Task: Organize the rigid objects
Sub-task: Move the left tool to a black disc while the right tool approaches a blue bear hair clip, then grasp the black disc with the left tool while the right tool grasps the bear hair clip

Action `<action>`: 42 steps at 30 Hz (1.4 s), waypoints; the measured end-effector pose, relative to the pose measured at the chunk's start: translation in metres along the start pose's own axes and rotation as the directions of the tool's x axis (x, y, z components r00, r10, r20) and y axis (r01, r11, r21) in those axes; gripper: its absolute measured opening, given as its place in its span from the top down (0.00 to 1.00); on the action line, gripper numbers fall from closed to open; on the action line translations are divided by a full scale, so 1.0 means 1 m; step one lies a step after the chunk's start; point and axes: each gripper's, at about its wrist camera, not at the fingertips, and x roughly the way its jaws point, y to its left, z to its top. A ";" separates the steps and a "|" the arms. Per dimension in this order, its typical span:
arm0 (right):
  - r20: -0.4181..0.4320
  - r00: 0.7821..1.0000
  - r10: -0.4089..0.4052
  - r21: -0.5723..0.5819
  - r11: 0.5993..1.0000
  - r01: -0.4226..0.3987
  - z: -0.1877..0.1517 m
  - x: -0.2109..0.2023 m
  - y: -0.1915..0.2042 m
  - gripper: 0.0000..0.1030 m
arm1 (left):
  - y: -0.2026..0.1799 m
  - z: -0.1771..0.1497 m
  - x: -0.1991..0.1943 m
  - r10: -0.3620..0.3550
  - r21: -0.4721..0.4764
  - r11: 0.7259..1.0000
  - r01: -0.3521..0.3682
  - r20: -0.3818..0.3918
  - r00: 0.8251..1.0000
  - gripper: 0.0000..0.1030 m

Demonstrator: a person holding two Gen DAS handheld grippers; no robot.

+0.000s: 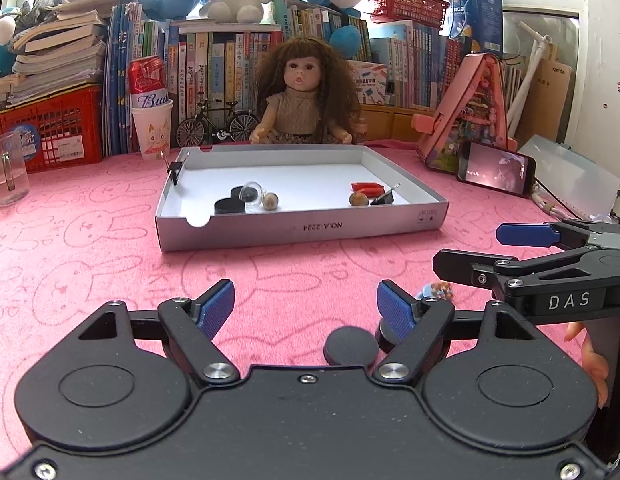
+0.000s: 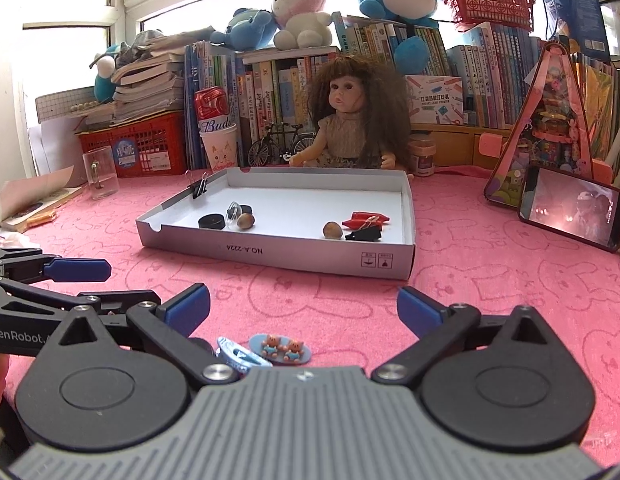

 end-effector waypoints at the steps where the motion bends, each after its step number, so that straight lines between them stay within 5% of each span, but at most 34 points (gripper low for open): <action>1: -0.002 1.000 -0.001 -0.002 1.000 0.001 -0.002 -0.001 0.000 0.00 | 0.000 -0.002 -0.001 -0.003 0.001 1.000 0.003 -0.002 1.000 0.25; 12: -0.027 1.000 0.009 -0.061 0.998 -0.010 -0.018 -0.013 0.003 0.00 | -0.009 -0.018 -0.013 -0.040 0.060 0.997 0.041 -0.019 0.999 0.32; 20: -0.031 0.999 -0.019 -0.093 0.996 0.016 -0.022 -0.012 0.009 0.06 | -0.013 -0.025 -0.009 -0.051 0.069 0.996 0.054 -0.049 0.997 0.54; 26: -0.028 0.993 -0.111 -0.061 0.992 0.110 -0.019 -0.007 0.003 0.12 | -0.018 -0.029 -0.006 -0.055 0.096 0.994 0.061 -0.062 0.997 0.55; 42: -0.065 0.987 -0.144 -0.048 0.989 0.141 -0.016 0.014 0.013 0.15 | -0.023 -0.029 0.005 -0.028 0.111 0.993 0.033 -0.043 0.999 0.57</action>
